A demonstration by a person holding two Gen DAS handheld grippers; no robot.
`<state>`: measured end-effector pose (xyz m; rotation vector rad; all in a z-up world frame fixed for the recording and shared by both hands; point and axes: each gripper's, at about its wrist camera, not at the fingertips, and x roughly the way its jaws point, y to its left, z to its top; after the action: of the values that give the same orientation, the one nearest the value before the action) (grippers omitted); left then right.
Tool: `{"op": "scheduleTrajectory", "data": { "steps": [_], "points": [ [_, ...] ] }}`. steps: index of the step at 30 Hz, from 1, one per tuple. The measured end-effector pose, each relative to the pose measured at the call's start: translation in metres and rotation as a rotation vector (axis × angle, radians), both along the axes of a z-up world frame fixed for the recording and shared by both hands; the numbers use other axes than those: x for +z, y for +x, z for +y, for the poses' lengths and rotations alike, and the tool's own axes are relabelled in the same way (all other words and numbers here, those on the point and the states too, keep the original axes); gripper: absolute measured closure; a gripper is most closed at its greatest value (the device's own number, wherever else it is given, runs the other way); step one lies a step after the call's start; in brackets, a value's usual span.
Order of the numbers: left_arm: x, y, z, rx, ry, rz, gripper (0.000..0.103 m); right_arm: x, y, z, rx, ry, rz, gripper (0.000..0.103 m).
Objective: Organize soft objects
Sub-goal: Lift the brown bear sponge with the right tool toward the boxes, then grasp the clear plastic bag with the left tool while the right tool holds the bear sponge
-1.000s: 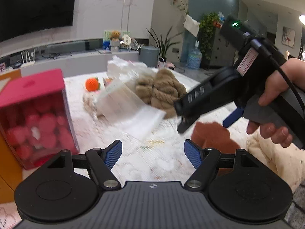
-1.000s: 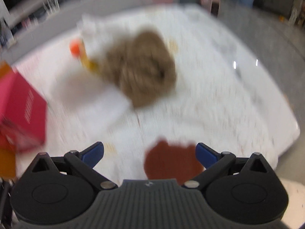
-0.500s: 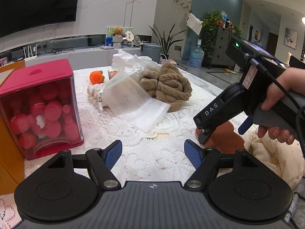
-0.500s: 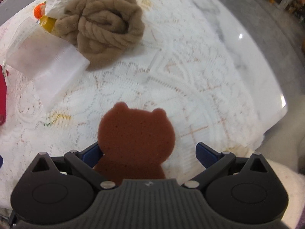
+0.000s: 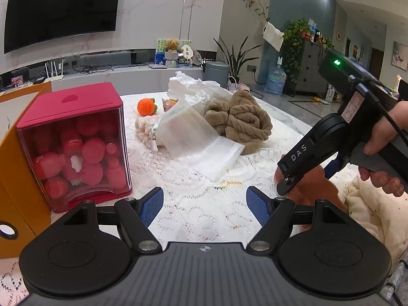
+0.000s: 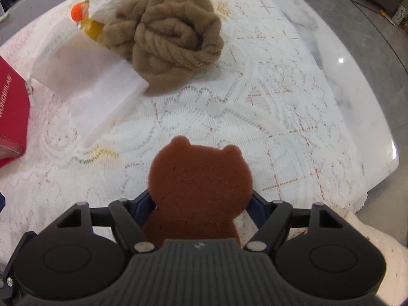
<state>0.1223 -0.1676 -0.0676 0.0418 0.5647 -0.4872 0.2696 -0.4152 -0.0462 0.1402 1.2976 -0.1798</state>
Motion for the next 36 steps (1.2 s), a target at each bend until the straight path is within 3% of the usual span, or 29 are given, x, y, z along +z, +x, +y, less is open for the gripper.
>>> {"op": "scheduleTrajectory", "data": {
  "steps": [6, 10, 14, 21, 31, 36],
  "points": [
    [-0.001, -0.002, -0.002, -0.005, 0.006, -0.002, 0.016, 0.028, -0.005, -0.006, -0.019, 0.022, -0.124, 0.029],
    [-0.004, 0.001, -0.007, -0.001, 0.019, 0.005, 0.016, 0.051, -0.010, -0.018, -0.080, 0.088, -0.250, 0.029],
    [-0.009, 0.006, -0.015, 0.023, 0.025, 0.022, 0.016, 0.056, -0.014, -0.021, -0.118, 0.141, -0.317, 0.029],
    [-0.014, 0.018, -0.029, 0.040, 0.020, 0.019, 0.016, 0.057, -0.015, -0.026, -0.159, 0.171, -0.342, 0.029],
    [-0.029, 0.054, -0.057, 0.036, 0.072, -0.021, 0.016, 0.055, -0.014, -0.034, -0.177, 0.196, -0.346, 0.029],
    [-0.031, 0.077, -0.069, 0.064, 0.044, 0.015, 0.016, 0.056, -0.014, -0.037, -0.180, 0.209, -0.352, 0.029]
  ]
}}
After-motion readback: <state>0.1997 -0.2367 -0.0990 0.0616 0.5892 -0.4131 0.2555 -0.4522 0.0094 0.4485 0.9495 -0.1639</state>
